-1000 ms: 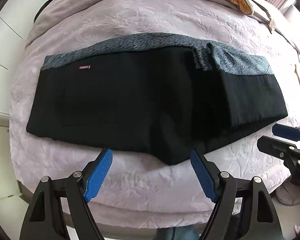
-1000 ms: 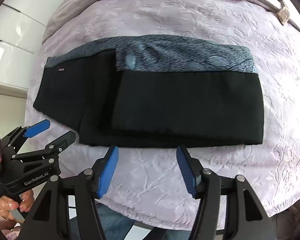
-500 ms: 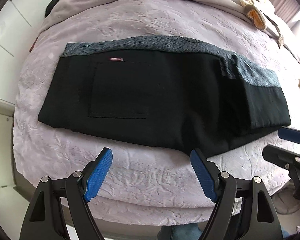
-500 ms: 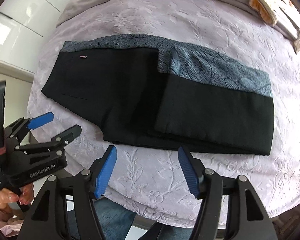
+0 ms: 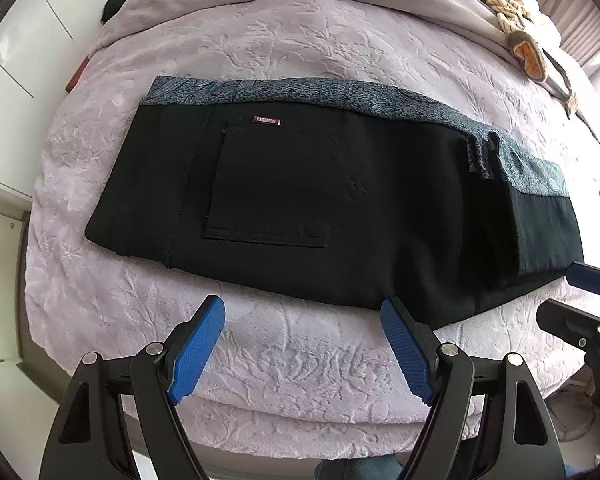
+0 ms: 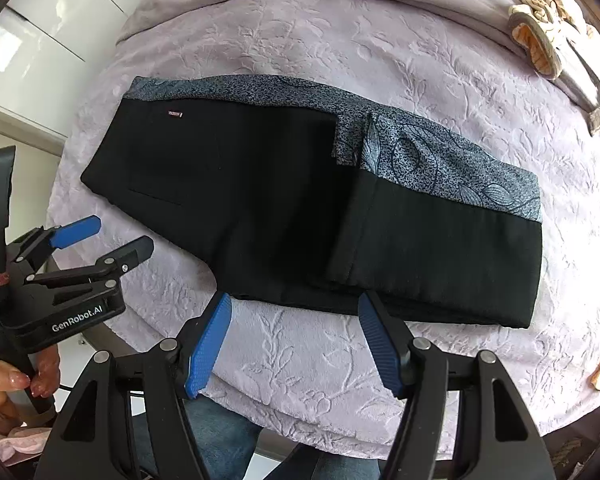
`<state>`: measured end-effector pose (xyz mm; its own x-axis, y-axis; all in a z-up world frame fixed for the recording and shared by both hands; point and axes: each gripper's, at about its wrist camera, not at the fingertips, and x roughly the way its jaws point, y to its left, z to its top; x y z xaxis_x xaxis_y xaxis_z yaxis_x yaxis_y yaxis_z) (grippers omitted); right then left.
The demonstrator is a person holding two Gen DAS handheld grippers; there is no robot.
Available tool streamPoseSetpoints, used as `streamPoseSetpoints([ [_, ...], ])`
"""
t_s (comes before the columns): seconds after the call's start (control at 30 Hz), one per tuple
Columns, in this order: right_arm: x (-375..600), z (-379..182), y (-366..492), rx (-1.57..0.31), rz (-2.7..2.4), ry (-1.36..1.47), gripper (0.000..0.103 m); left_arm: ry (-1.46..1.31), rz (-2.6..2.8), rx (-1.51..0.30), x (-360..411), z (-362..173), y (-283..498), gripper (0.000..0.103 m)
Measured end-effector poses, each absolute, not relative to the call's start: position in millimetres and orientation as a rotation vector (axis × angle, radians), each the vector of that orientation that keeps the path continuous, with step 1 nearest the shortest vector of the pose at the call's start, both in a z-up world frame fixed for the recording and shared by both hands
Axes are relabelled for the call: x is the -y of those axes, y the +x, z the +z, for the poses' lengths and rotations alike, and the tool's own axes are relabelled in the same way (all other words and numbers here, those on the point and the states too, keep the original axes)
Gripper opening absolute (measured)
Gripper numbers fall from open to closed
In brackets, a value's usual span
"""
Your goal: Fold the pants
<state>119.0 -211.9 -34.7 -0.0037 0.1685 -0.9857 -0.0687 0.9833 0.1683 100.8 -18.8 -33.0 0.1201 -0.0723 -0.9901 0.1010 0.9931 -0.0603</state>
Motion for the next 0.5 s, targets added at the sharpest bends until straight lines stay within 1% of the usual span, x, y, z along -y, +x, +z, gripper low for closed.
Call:
streamPoseSetpoints([
  [0.5,185.4,-35.8,124.7,-1.588,0.193,-0.026,0.070,-0.076,-0.116,-1.441,-14.9,-42.7,104.3,0.081],
])
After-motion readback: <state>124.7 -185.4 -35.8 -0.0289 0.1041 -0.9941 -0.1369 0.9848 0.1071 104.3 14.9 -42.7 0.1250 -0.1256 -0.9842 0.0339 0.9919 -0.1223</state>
